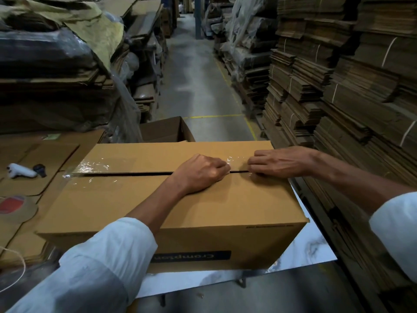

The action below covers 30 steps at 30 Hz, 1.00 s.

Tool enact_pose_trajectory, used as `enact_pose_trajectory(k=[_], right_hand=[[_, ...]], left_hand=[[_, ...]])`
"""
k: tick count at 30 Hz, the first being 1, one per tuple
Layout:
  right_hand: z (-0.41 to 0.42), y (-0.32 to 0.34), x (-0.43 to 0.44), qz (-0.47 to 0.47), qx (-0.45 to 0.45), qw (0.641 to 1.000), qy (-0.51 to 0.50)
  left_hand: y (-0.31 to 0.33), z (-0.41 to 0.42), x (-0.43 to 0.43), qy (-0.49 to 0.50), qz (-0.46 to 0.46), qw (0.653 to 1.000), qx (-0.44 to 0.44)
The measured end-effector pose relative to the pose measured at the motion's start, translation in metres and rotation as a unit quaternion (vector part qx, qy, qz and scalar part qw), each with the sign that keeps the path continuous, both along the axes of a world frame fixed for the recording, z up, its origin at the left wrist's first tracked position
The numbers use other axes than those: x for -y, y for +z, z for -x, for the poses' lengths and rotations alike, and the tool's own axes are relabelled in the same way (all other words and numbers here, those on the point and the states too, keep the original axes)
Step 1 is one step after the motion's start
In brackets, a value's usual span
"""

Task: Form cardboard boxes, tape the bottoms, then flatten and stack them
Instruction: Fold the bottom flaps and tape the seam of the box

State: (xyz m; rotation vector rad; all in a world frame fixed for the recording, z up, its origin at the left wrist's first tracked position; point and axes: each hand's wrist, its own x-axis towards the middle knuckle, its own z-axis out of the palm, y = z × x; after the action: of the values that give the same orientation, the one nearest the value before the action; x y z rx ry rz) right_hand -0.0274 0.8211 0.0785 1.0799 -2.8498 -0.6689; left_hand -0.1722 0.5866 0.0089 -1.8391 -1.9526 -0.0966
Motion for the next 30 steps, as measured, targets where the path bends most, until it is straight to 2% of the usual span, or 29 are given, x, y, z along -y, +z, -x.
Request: enact_pose_trajectory(k=[2, 5, 7, 9, 11, 12, 15, 19, 22, 24, 26, 30], right_hand=[[-0.008, -0.004, -0.009, 0.037, 0.01, 0.999, -0.039], [-0.021, -0.013, -0.022, 0.117, -0.004, 0.976, -0.183], [-0.031, -0.022, -0.021, 0.224, -0.033, 0.926, -0.302], [-0.036, -0.029, -0.006, 0.357, -0.099, 0.865, -0.339], [-0.038, -0.026, 0.025, 0.444, -0.111, 0.793, -0.401], [-0.037, -0.025, 0.041, 0.442, -0.092, 0.772, -0.448], [-0.022, -0.022, 0.071, 0.308, -0.055, 0.77, -0.556], [-0.004, -0.017, 0.061, 0.32, 0.018, 0.739, -0.592], [-0.006, -0.014, 0.046, 0.359, 0.066, 0.734, -0.573], [-0.01, -0.014, 0.041, 0.417, 0.08, 0.717, -0.552], [-0.015, -0.017, 0.039, 0.469, 0.085, 0.701, -0.531], [-0.025, -0.023, 0.037, 0.541, 0.053, 0.647, -0.535]], left_hand=[[-0.001, -0.002, -0.001, -0.003, -0.004, 1.0, 0.007], [-0.004, -0.002, -0.004, -0.004, -0.008, 1.0, 0.013], [-0.004, -0.006, -0.005, -0.014, -0.014, 1.0, 0.014], [-0.003, -0.01, -0.004, -0.024, -0.016, 1.0, 0.009], [-0.004, -0.013, -0.003, -0.025, -0.028, 0.999, -0.002], [-0.005, -0.013, -0.004, -0.022, -0.034, 0.999, -0.002], [-0.004, -0.015, -0.005, 0.0, -0.033, 0.999, 0.023], [0.003, -0.02, -0.004, 0.029, -0.045, 0.998, 0.041], [0.01, -0.029, -0.007, 0.083, -0.051, 0.985, 0.143], [0.005, -0.034, -0.012, 0.101, -0.016, 0.969, 0.224], [-0.001, -0.035, -0.014, 0.128, 0.063, 0.953, 0.268], [-0.004, -0.029, -0.017, 0.153, 0.119, 0.948, 0.253]])
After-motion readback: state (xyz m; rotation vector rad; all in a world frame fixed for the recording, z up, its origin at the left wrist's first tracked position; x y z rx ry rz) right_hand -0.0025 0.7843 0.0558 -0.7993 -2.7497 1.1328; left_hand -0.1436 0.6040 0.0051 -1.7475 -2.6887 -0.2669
